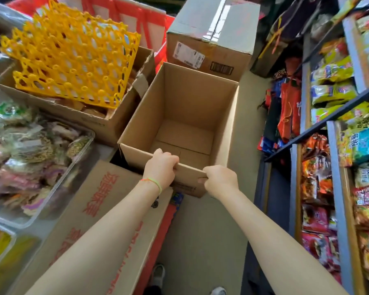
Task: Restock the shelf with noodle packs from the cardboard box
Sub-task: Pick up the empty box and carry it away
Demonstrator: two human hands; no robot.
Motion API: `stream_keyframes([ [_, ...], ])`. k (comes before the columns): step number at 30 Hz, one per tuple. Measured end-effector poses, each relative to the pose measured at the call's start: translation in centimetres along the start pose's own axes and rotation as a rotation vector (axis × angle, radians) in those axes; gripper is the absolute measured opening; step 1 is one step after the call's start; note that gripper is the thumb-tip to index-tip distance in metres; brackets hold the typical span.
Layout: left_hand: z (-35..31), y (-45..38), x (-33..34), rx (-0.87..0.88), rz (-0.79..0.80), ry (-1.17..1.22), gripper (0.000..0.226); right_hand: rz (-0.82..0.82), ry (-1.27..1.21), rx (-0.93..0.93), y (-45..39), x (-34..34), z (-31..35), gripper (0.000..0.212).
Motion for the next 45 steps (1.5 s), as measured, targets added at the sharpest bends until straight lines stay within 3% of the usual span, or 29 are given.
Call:
stream_keyframes([
  [2,-2.7,-0.4,-0.9,0.014,-0.037,-0.034,0.008,-0.023,-0.034,-0.009,0.6,-1.5,-2.7,0.021],
  [6,-10.6,-1.9,-3.1,0.032,-0.089,-0.061,0.041,0.000,-0.066,-0.019,2.6,-5.6,-10.1,0.017],
  [11,-21.2,-5.9,-5.5,0.108,-0.086,-0.043,0.043,0.008,-0.140,0.015,4.8,-11.0,-20.7,0.018],
  [15,-30.2,-9.8,-5.5,0.141,-0.005,-0.024,0.044,-0.146,-0.092,0.114,5.5,-13.1,-29.9,0.040],
  [18,-33.7,-11.8,-4.5,0.148,0.016,0.018,0.048,-0.119,-0.223,0.242,5.1,-12.6,-34.4,0.053],
  [22,-37.0,-15.1,-3.3,0.188,0.017,0.000,0.050,-0.133,-0.344,0.406,2.8,-12.0,-38.9,0.046],
  [29,-36.9,-24.9,-2.9,0.221,-0.029,-0.028,0.050,-0.119,-0.370,0.343,-5.6,-15.7,-41.0,0.045],
  [38,-32.0,-46.3,-3.8,0.162,-0.022,0.132,0.039,-0.187,-0.314,0.364,-24.2,-24.9,-43.2,0.027],
  [41,-30.6,-53.3,-3.4,0.193,0.043,0.089,0.025,-0.204,-0.300,0.371,-30.4,-27.7,-43.9,0.022],
  [45,-30.3,-61.0,-2.5,0.279,0.084,-0.021,0.022,-0.221,-0.301,0.389,-37.8,-30.6,-44.8,0.018],
])
Point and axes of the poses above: each hand's wrist, its own y-axis away from the middle knuckle, its own x-axis out of the palm, z = x × y, the point moved 5 cm from there along -y, towards the middle knuckle, and after that the axes turned 10 degrees about x, right-handed, at the moved point
